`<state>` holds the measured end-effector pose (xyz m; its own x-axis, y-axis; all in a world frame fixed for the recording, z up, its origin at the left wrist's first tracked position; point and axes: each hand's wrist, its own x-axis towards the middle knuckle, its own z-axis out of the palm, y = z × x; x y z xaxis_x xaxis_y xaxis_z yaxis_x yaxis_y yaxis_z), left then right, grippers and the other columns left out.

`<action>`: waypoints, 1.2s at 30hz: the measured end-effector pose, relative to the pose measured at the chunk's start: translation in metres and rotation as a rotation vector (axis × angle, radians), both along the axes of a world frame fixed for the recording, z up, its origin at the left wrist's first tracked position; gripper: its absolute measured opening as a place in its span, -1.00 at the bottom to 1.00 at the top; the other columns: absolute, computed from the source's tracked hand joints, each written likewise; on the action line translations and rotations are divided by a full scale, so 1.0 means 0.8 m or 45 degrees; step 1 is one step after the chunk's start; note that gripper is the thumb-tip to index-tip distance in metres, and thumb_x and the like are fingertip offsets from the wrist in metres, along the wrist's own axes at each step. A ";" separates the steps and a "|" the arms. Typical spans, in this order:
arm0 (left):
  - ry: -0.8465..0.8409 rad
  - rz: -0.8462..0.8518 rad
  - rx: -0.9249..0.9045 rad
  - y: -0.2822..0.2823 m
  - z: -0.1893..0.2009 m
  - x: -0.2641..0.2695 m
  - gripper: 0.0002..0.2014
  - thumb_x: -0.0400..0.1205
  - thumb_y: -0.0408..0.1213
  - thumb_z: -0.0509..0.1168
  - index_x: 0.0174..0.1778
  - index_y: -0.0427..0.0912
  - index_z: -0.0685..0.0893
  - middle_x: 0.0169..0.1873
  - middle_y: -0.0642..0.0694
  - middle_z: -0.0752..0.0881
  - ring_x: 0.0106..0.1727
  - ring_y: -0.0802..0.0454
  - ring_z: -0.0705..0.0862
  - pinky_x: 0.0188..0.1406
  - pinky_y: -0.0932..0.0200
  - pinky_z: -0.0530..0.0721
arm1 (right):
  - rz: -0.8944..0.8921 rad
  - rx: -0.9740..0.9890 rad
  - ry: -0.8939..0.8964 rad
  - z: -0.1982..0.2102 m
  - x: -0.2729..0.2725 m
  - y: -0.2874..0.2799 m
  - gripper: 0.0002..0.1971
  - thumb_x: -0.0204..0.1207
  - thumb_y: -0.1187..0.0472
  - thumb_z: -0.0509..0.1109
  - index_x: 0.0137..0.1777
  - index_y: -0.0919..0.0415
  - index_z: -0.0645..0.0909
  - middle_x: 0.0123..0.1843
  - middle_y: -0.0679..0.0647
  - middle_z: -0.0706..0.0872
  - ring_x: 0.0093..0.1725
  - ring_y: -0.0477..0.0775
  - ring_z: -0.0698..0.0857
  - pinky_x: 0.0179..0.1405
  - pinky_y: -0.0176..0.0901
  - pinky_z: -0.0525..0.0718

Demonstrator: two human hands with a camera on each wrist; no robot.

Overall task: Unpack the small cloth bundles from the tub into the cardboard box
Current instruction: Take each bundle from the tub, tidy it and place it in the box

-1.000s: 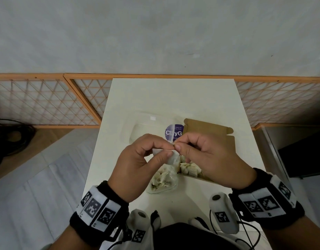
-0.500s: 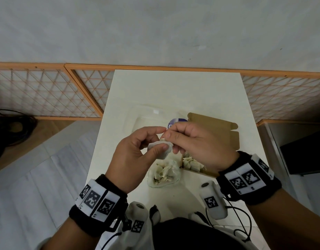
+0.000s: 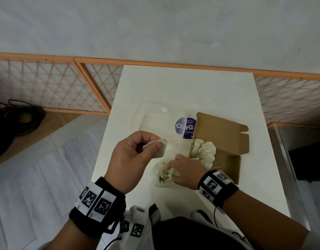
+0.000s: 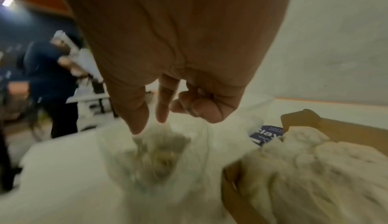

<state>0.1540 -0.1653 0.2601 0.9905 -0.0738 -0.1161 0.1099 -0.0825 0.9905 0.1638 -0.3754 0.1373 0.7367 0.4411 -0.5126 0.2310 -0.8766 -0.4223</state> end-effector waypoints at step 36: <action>-0.188 -0.482 -0.088 -0.073 0.069 0.008 -0.94 0.58 -0.44 0.46 -0.14 -0.36 0.73 0.12 -0.15 0.78 0.24 -0.17 0.76 0.29 -0.34 0.67 | -0.821 1.355 -0.486 0.201 -0.033 -0.063 -0.97 0.72 0.23 0.46 0.03 0.13 0.70 -0.14 0.16 0.78 -0.15 0.34 0.73 -0.10 0.39 0.72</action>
<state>0.1607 -0.2234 0.3156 0.8975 -0.4389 0.0435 -0.0595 -0.0227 0.9980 0.1377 -0.4262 0.2981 0.9878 0.0129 0.1550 0.1551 -0.1520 -0.9761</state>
